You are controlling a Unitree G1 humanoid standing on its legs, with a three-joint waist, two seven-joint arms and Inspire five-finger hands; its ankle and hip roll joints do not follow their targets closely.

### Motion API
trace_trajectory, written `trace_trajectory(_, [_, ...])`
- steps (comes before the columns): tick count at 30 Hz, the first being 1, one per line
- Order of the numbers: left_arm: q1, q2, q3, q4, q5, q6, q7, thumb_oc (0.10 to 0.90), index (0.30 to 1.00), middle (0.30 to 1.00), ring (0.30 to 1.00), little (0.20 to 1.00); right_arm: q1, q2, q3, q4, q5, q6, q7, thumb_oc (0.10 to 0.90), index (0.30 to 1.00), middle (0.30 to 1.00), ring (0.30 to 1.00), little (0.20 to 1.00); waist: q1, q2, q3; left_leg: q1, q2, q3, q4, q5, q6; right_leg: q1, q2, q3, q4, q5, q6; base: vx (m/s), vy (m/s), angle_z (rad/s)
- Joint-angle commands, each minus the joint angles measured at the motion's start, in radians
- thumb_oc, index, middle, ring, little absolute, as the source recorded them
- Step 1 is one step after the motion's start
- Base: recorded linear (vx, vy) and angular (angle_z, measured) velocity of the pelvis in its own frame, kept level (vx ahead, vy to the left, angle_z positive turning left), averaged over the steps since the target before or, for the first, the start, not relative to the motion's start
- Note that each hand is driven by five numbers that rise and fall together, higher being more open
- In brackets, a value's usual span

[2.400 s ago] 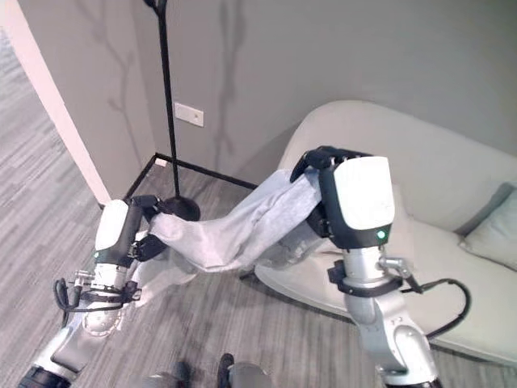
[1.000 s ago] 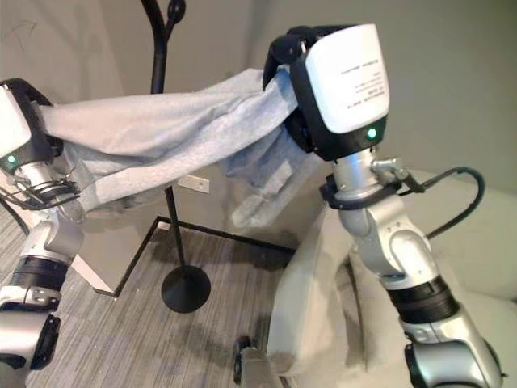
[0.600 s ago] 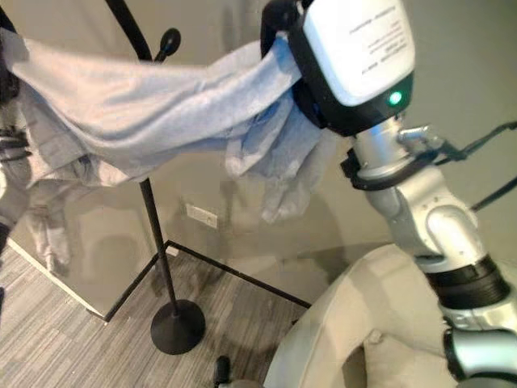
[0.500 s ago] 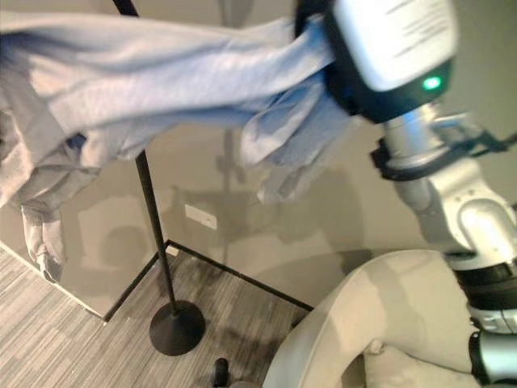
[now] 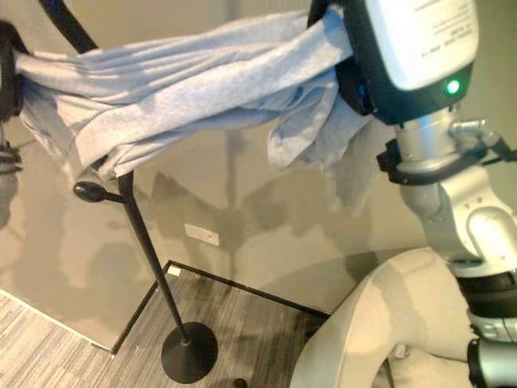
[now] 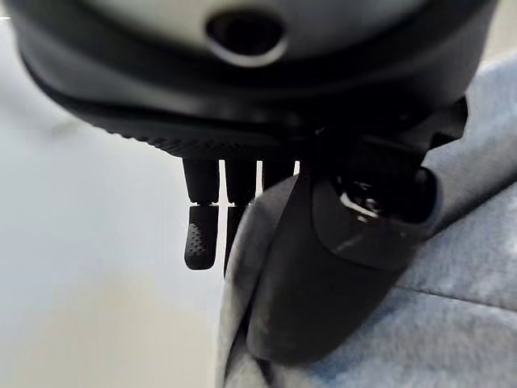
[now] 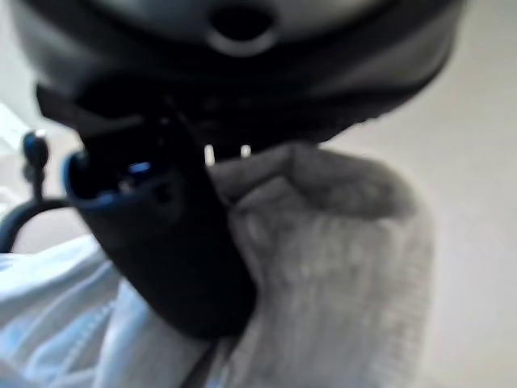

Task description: Hang the clothes on the sofa on the clothes rack.

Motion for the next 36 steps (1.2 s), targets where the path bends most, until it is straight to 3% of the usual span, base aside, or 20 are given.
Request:
trace_trajectory(1, [0.057, 0.021, 0.129, 0.094, -0.018, 0.067, 0.004, 0.4, 0.3, 0.3, 0.3, 0.3, 0.039, 0.007, -0.166, 0.087, 0.015, 0.064, -0.003, 0.4, 0.3, 0.3, 0.3, 0.3, 0.011, -0.055, -0.101, 0.026, -0.013, 0.014, 0.003, -0.053, 0.011, 0.024, -0.134, 0.011, 0.011, -0.022, 0.18, 0.01, -0.014, 0.07])
trace_trajectory(3, [0.115, -0.023, 0.152, 0.021, 0.003, 0.068, -0.007, 0.4, 0.3, 0.3, 0.3, 0.3, 0.094, 0.024, -0.187, 0.063, 0.012, 0.058, 0.013, 0.4, 0.3, 0.3, 0.3, 0.3, 0.012, -0.054, -0.103, 0.026, -0.012, 0.01, 0.003, -0.054, 0.012, 0.025, -0.134, 0.01, 0.01, -0.024, 0.179, 0.02, -0.015, 0.1])
trace_trajectory(6, [0.257, -0.155, 0.173, -0.078, 0.04, 0.04, -0.036, 0.4, 0.3, 0.3, 0.3, 0.3, 0.208, 0.1, -0.202, 0.044, 0.037, 0.043, 0.058, 0.4, 0.3, 0.3, 0.3, 0.3, 0.015, -0.06, -0.09, 0.021, -0.009, 0.003, 0.003, -0.054, 0.015, 0.023, -0.134, 0.01, 0.01, -0.026, 0.174, 0.01, -0.037, 0.1])
trace_trajectory(8, [0.289, -0.188, 0.164, -0.085, 0.043, 0.031, -0.045, 0.4, 0.3, 0.3, 0.3, 0.3, 0.236, 0.133, -0.195, 0.045, 0.057, 0.037, 0.069, 0.4, 0.3, 0.3, 0.3, 0.3, 0.016, -0.061, -0.089, 0.021, -0.008, 0.002, 0.002, -0.055, 0.014, 0.023, -0.133, 0.009, 0.01, -0.026, 0.173, 0.0, -0.034, 0.05])
trace_trajectory(10, [0.338, -0.277, 0.112, -0.017, 0.008, 0.01, -0.056, 0.4, 0.3, 0.3, 0.3, 0.3, 0.271, 0.227, -0.136, 0.054, 0.134, 0.008, 0.099, 0.4, 0.3, 0.3, 0.3, 0.3, 0.013, -0.061, -0.077, 0.016, -0.004, 0.002, 0.002, -0.052, 0.015, 0.017, -0.131, 0.011, 0.01, -0.025, 0.17, 0.0, -0.056, 0.03])
trace_trajectory(11, [0.336, -0.277, 0.109, -0.011, 0.006, 0.008, -0.052, 0.4, 0.3, 0.3, 0.3, 0.3, 0.272, 0.228, -0.135, 0.055, 0.135, 0.006, 0.099, 0.4, 0.3, 0.3, 0.3, 0.3, 0.013, -0.062, -0.08, 0.016, -0.004, 0.003, 0.002, -0.052, 0.015, 0.017, -0.131, 0.011, 0.01, -0.025, 0.17, 0.0, -0.059, -0.05])
trace_trajectory(12, [0.361, -0.343, 0.073, 0.032, -0.018, -0.007, -0.056, 0.4, 0.3, 0.3, 0.3, 0.3, 0.293, 0.297, -0.098, 0.051, 0.188, -0.022, 0.105, 0.493, 0.439, 0.439, 0.439, 0.439, 0.009, -0.06, -0.071, 0.012, -0.001, 0.005, 0.002, -0.052, 0.014, 0.011, -0.13, 0.013, 0.009, -0.023, 0.169, -0.01, -0.059, -0.06])
trace_trajectory(13, [0.393, -0.394, 0.041, 0.06, -0.034, -0.03, -0.056, 0.4, 0.3, 0.3, 0.3, 0.3, 0.319, 0.369, -0.061, 0.05, 0.245, -0.052, 0.118, 0.8, 0.9, 0.9, 0.9, 0.9, 0.005, -0.056, -0.064, 0.01, 0.002, 0.009, 0.002, -0.05, 0.014, 0.002, -0.127, 0.019, 0.008, -0.023, 0.168, -0.01, -0.086, -0.1])
trace_trajectory(14, [0.423, -0.434, 0.021, 0.076, -0.051, -0.046, -0.054, 0.4, 0.3, 0.3, 0.3, 0.3, 0.354, 0.426, -0.033, 0.046, 0.302, -0.075, 0.136, 0.8, 0.9, 0.9, 0.9, 0.9, 0.0, -0.053, -0.06, 0.006, 0.005, 0.012, 0.002, -0.048, 0.013, -0.004, -0.126, 0.022, 0.008, -0.022, 0.167, -0.01, -0.054, -0.1])
trace_trajectory(21, [0.474, -0.485, 0.018, 0.061, -0.102, -0.069, -0.028, 0.4, 0.3, 0.3, 0.3, 0.3, 0.423, 0.508, -0.002, 0.05, 0.453, -0.114, 0.177, 0.8, 0.9, 0.9, 0.9, 0.9, -0.01, -0.046, -0.056, 0.007, 0.011, 0.023, 0.002, -0.047, 0.01, -0.014, -0.12, 0.03, 0.007, -0.02, 0.166, -0.01, -0.018, -0.11])
trace_trajectory(23, [0.493, -0.523, 0.037, 0.037, -0.19, -0.109, -0.004, 0.4, 0.3, 0.3, 0.3, 0.3, 0.452, 0.541, 0.018, 0.08, 0.549, -0.13, 0.191, 0.8, 0.9, 0.9, 0.9, 0.9, -0.013, -0.046, -0.054, 0.009, 0.013, 0.029, 0.002, -0.043, 0.008, -0.015, -0.118, 0.034, 0.007, -0.017, 0.164, -0.01, -0.021, 0.01])
trace_trajectory(24, [0.519, -0.563, 0.056, 0.008, -0.297, -0.162, -0.001, 0.734, 0.801, 0.801, 0.801, 0.801, 0.495, 0.566, 0.02, 0.094, 0.654, -0.148, 0.23, 0.8, 0.9, 0.9, 0.9, 0.9, -0.017, -0.046, -0.052, 0.009, 0.015, 0.032, 0.002, -0.039, 0.005, -0.016, -0.116, 0.034, 0.007, -0.017, 0.163, 0.0, 0.0, 0.0])
trace_trajectory(27, [0.535, -0.604, 0.067, -0.006, -0.427, -0.218, -0.013, 0.8, 0.9, 0.9, 0.9, 0.9, 0.522, 0.593, 0.045, 0.124, 0.823, -0.166, 0.294, 0.8, 0.9, 0.9, 0.9, 0.9, -0.022, -0.045, -0.051, 0.009, 0.017, 0.034, 0.002, -0.033, 0.002, -0.018, -0.116, 0.034, 0.006, -0.014, 0.161, -0.01, -0.01, 0.0])
trace_trajectory(29, [0.538, -0.644, 0.081, -0.011, -0.579, -0.276, -0.047, 0.8, 0.9, 0.9, 0.9, 0.9, 0.542, 0.625, 0.059, 0.186, 1.044, -0.186, 0.371, 0.8, 0.9, 0.9, 0.9, 0.9, -0.025, -0.042, -0.049, 0.014, 0.018, 0.036, 0.002, -0.033, -0.001, -0.014, -0.113, 0.033, 0.007, -0.014, 0.161, 0.0, 0.0, 0.0])
trace_trajectory(30, [0.537, -0.644, 0.081, -0.011, -0.579, -0.277, -0.048, 0.8, 0.9, 0.9, 0.9, 0.9, 0.541, 0.625, 0.059, 0.187, 1.045, -0.187, 0.372, 0.8, 0.9, 0.9, 0.9, 0.9, -0.025, -0.044, -0.051, 0.011, 0.017, 0.036, 0.002, -0.03, -0.001, -0.017, -0.114, 0.033, 0.006, -0.011, 0.16, 0.0, 0.0, 0.0])
trace_trajectory(36, [0.548, -0.711, 0.137, -0.037, -0.9, -0.376, -0.123, 0.8, 0.9, 0.9, 0.9, 0.9, 0.522, 0.713, 0.045, 0.318, 1.452, -0.198, 0.567, 0.8, 0.9, 0.9, 0.9, 0.9, -0.02, -0.044, -0.058, 0.007, 0.017, 0.032, 0.002, -0.026, -0.003, -0.018, -0.114, 0.03, 0.005, -0.007, 0.158, 0.0, 0.0, 0.0])
